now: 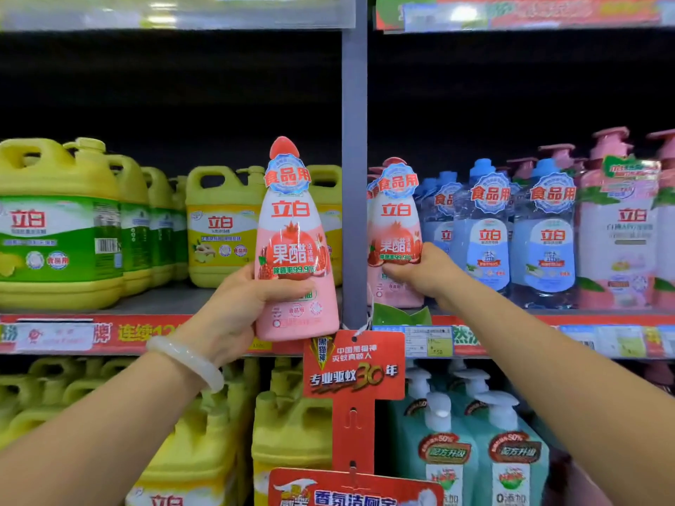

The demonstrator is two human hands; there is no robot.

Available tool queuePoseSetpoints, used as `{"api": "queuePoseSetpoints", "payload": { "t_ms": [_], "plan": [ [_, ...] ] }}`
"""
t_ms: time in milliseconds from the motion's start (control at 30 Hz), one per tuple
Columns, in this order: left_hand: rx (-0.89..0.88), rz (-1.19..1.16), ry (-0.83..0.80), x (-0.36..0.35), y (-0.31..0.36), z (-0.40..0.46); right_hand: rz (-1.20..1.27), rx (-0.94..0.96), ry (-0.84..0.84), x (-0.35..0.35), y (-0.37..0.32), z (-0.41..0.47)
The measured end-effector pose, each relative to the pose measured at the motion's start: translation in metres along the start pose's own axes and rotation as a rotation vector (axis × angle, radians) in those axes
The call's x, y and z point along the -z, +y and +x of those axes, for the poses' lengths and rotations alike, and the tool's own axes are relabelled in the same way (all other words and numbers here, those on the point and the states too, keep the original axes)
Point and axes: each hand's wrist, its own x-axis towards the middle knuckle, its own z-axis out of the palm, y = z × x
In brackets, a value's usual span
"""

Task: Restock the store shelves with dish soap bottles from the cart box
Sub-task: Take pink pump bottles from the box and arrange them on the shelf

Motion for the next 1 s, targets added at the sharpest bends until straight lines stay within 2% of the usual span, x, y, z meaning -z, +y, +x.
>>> {"api": "queuePoseSetpoints", "payload": {
  "t_ms": [67, 133, 300, 600, 1000],
  "plan": [
    [0.004, 0.017, -0.007, 0.001, -0.001, 0.0, -0.188, -0.027, 0.008, -0.001, -0.003, -0.007],
    [0.008, 0.018, -0.012, 0.0, -0.001, 0.001, -0.246, -0.039, 0.007, -0.001, -0.006, -0.011],
    [0.017, 0.014, -0.016, 0.001, 0.001, 0.001, -0.213, -0.135, -0.04, 0.003, -0.017, -0.012],
    [0.022, 0.016, -0.036, 0.001, 0.0, -0.002, -0.116, -0.158, -0.041, 0.0, -0.015, -0.008],
    [0.028, -0.006, -0.027, 0.003, -0.002, 0.001, -0.318, -0.144, 0.021, -0.006, -0.012, 0.005]
  ]
}}
